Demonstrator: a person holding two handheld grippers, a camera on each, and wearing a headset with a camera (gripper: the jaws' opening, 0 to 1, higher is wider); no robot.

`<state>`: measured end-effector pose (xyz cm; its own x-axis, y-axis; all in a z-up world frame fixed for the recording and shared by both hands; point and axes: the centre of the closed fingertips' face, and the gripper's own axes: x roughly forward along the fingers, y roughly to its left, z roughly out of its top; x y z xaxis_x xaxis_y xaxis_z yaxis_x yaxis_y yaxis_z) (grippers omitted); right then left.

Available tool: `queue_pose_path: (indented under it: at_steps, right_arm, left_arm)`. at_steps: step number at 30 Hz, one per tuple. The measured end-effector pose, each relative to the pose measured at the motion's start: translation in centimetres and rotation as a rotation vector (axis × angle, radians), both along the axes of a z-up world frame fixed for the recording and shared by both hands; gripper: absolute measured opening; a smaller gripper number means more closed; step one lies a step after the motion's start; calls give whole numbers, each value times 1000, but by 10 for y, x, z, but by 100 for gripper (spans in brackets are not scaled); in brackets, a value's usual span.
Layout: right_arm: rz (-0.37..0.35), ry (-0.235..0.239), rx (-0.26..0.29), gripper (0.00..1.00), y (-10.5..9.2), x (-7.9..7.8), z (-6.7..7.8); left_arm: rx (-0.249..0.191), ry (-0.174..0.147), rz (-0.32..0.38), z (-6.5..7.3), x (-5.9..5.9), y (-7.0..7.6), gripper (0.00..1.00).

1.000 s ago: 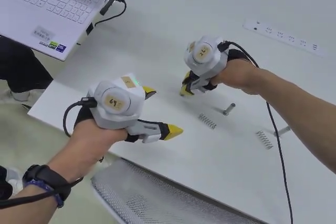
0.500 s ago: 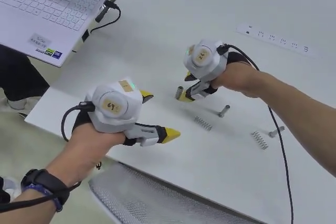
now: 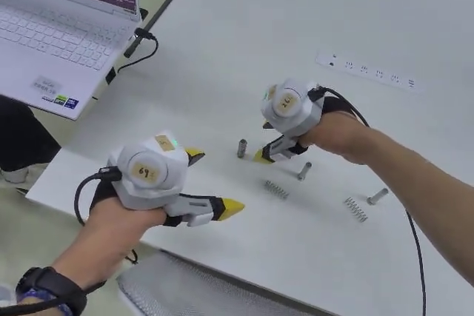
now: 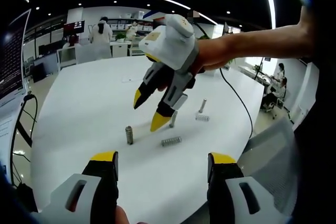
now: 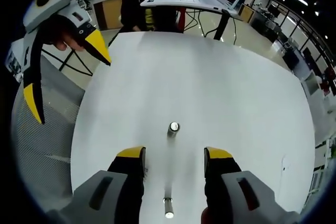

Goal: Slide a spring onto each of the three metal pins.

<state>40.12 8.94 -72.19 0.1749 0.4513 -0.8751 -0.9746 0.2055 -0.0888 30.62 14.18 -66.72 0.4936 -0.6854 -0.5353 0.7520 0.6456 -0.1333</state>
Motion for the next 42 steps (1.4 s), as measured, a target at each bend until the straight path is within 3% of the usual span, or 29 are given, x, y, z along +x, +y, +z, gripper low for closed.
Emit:
queue_pose_path:
  at_steps: [10, 23, 31, 42]
  right_arm:
    - [-61, -35, 24, 44, -19, -15, 10]
    - [-148, -90, 40, 44, -60, -30, 26]
    - [-252, -113, 79, 45, -98, -45, 38]
    - [-428, -118, 117, 45, -161, -66, 38]
  left_arm:
    - [6, -11, -6, 4, -2, -2, 65]
    - [18, -36, -9, 13, 3, -2, 65]
    - [31, -48, -16, 17, 4, -7, 65]
    - [36, -54, -12, 20, 9, -10, 65]
